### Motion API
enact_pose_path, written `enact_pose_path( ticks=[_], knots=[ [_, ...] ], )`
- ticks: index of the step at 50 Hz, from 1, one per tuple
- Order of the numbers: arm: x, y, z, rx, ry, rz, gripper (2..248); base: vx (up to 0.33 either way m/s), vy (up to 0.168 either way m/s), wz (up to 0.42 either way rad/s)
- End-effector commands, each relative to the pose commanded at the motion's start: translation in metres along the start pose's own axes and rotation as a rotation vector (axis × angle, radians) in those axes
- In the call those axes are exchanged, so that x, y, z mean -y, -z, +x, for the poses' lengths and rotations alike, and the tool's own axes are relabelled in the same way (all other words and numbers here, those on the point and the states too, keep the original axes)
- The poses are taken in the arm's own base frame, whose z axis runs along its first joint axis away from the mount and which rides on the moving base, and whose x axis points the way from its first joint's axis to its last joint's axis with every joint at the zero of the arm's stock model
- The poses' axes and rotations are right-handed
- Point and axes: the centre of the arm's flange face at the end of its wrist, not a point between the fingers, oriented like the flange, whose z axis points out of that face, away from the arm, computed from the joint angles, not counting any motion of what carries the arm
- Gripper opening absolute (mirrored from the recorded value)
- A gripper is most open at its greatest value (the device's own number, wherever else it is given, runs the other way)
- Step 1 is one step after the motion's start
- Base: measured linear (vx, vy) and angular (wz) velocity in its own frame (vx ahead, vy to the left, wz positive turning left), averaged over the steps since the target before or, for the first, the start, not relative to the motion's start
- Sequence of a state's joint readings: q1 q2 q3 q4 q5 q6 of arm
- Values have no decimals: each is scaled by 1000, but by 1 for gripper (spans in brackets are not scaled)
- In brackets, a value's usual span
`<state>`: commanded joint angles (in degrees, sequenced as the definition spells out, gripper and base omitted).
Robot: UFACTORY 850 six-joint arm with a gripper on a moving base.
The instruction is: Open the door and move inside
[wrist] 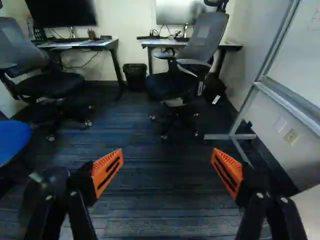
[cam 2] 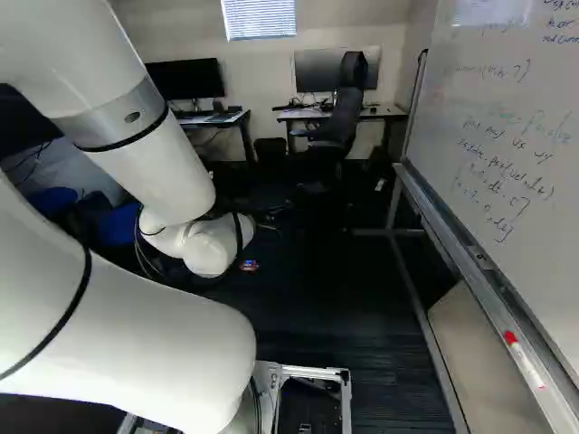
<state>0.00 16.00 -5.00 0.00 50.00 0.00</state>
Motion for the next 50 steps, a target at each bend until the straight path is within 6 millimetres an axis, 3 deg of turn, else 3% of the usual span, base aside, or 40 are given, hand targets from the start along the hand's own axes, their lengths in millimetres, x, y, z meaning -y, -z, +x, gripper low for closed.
enact_pose_path(
  ticks=[18,50],
  knots=[
    [0,0,0,0,0,0,247,148,7,7],
    [0,0,0,0,0,0,247,-2,0,0]
  ],
)
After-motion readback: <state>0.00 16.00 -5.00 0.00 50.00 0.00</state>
